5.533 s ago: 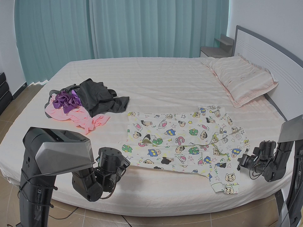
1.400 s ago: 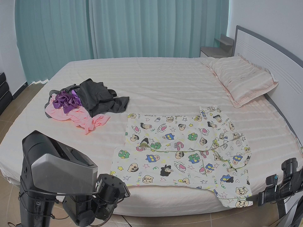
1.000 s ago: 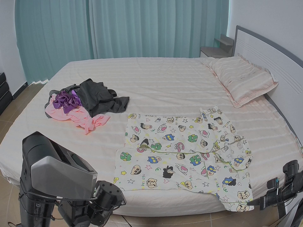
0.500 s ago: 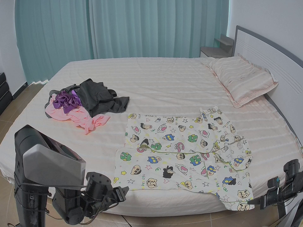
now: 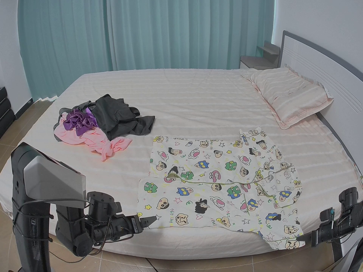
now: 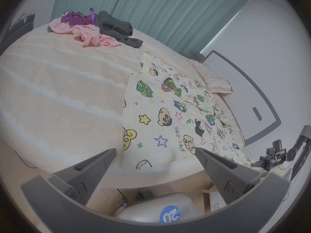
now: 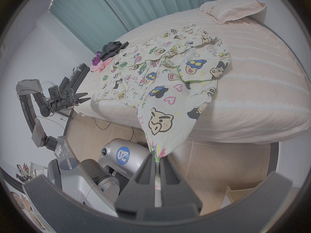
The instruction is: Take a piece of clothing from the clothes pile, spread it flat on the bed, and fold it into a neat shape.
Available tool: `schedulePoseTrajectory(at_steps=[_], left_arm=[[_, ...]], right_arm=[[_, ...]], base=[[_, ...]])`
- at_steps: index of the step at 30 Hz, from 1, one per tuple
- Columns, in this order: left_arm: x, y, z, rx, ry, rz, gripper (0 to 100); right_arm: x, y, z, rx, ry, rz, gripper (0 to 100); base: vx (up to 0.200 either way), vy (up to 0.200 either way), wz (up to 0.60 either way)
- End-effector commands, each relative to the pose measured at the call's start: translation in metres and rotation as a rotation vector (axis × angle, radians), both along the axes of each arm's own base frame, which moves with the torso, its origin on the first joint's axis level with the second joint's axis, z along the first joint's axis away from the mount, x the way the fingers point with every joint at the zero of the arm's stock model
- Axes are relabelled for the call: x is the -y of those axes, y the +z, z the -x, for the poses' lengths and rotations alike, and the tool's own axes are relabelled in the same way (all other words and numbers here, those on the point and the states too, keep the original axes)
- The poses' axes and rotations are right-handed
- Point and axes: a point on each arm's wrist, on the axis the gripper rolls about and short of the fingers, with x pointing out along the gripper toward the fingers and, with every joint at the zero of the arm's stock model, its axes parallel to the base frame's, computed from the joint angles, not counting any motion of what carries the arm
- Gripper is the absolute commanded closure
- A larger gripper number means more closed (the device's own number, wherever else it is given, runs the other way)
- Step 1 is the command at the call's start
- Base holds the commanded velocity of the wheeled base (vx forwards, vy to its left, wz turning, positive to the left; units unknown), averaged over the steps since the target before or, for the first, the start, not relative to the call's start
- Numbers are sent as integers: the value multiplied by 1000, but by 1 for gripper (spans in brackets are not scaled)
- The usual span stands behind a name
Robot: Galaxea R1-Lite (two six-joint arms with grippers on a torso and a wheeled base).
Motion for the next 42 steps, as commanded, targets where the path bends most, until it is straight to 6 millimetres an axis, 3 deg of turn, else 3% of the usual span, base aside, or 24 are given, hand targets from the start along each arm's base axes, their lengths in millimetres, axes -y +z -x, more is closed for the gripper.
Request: schedulePoseTrajectory(at_steps=[1,20,21,34,42], left_arm=[[2,-18,-6,-20,-16,-31,0],[22,-26,-20,27,-69,-26,0],[22,-26,-20,27,-69,-26,100],[14,-26,-14,22,5,-78,100],[8,-9,5,5,5,-78,100]], right_arm=[[1,-2,-3,-4,2,-1,100],[1,-1,-6,8,7,1,100],[1,-1,-6,5,10,0,100],[-1,-2,-1,-12,9,-6,100],[-4,-3,9,-31,13,-7,100]], base=[[0,0,0],[0,0,0],[0,0,0],[0,0,0],[0,0,0]])
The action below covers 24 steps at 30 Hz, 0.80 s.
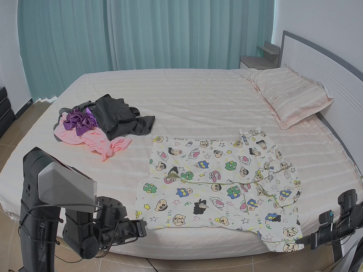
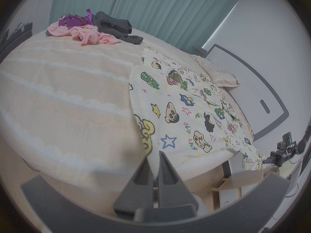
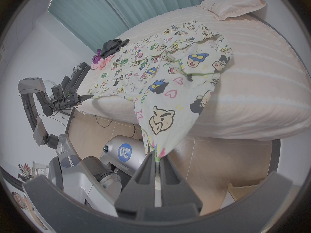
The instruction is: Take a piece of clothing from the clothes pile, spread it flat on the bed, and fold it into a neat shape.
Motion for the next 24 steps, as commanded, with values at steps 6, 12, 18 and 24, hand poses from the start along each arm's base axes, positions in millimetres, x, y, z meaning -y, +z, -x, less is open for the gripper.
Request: schedulePoseTrajectory(at_steps=[6,12,18,24], left_arm=[[-9,9,21,-44,0,-19,100],[-12,7,28,-73,0,-33,100],[-13,12,28,-56,3,-26,100],[-7,39,15,46,39,72,100]], right_arm=[[-4,1,11,-13,11,0,100],[-6,0,15,-31,22,-1,100],[-5,2,11,-2,30,1,100],[0,18,-10,114,2,-94,100]], base=[[0,0,0],[0,0,0],[0,0,0],[0,0,0]])
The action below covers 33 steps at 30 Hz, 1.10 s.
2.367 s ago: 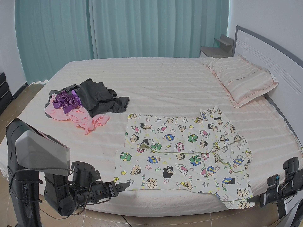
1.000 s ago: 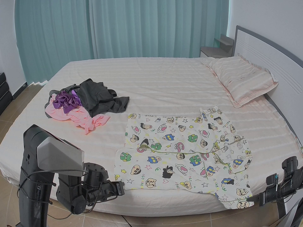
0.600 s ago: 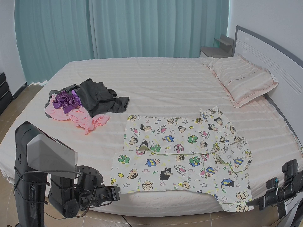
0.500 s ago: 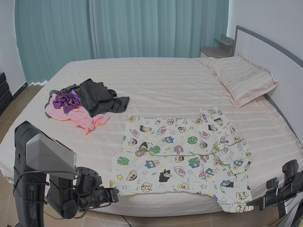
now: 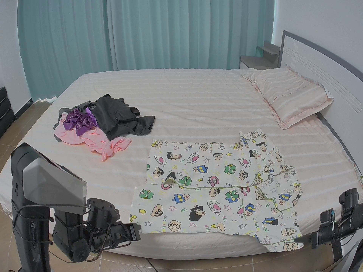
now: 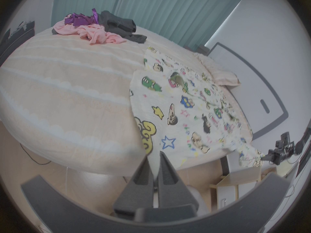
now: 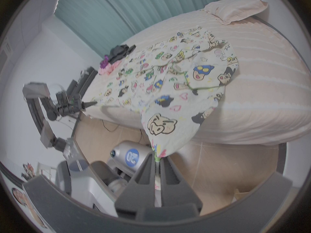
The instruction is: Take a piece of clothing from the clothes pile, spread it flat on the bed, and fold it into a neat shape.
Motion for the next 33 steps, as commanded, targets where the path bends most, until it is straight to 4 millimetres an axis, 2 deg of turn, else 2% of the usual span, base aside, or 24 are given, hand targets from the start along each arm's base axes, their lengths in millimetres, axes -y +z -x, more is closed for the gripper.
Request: schedulePoseTrajectory(at_steps=[1,3,6,9,12,21,26,33], left_arm=[[7,30,-14,106,48,110,100],[10,39,-21,134,81,148,100],[12,42,-29,133,115,138,100],[19,47,-48,98,223,166,100],[22,49,-55,40,260,174,100],[34,58,-89,-296,451,165,100],[36,65,-92,-385,457,128,100],[40,65,-82,-497,427,79,100]], right_arm=[[5,15,-19,81,-48,-76,100],[7,20,-29,89,-83,-120,100],[10,25,-40,107,-102,-150,100],[14,32,-56,126,-135,-179,100],[16,33,-63,129,-147,-194,100],[24,25,-89,112,-165,-215,100],[26,27,-97,115,-180,-223,100],[26,28,-94,118,-189,-215,100]], base=[[0,0,0],[0,0,0],[0,0,0],[0,0,0],[0,0,0],[0,0,0],[0,0,0],[0,0,0]])
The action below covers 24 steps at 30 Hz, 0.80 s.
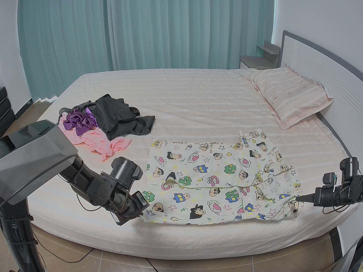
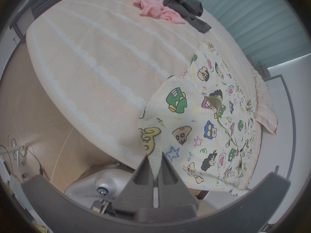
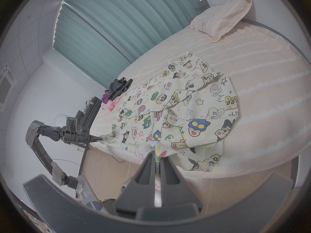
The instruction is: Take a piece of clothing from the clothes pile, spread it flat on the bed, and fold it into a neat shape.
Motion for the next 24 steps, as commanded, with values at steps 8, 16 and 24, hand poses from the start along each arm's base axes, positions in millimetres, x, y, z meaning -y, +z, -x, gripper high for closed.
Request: schedulePoseTrajectory(at_steps=[8,16,24], left_arm=[[6,6,4,-60,-37,-10,100],[2,18,-22,-3,22,40,100],[-2,26,-42,57,119,118,100]], right_arm=[[2,-2,-3,-8,-9,-3,100],[5,-2,-12,3,-12,-2,100],[12,1,-31,3,-61,-40,100]], base=[[0,0,0],[0,0,0],[0,0,0]])
